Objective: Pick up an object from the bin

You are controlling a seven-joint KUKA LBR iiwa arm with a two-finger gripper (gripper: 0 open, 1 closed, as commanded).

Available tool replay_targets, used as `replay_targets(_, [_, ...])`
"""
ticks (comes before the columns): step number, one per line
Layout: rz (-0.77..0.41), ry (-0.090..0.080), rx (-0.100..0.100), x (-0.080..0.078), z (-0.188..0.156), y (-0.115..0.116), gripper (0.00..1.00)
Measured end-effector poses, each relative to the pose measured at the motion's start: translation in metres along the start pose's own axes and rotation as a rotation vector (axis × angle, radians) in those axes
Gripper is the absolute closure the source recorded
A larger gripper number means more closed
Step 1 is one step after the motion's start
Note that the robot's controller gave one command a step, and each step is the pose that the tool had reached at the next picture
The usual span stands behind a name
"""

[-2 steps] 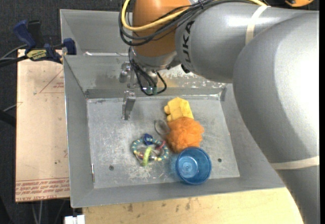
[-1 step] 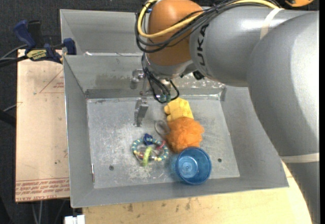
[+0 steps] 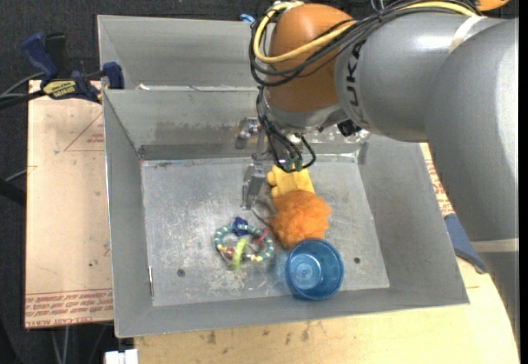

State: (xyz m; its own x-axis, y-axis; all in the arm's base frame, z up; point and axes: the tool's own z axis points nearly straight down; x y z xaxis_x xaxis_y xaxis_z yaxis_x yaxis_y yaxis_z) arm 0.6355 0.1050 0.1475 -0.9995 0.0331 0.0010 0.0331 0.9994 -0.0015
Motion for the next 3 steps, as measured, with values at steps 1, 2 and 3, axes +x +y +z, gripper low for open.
replay_targets(1, [-0.005, -0.006, -0.002, 0.024, 0.016, 0.003, 0.0])
replay_targets(2, [-0.139, -0.003, -0.005, 0.062, 0.035, -0.028, 0.0])
replay_targets(3, [-0.176, -0.001, -0.004, 0.133, 0.077, -0.009, 1.0])
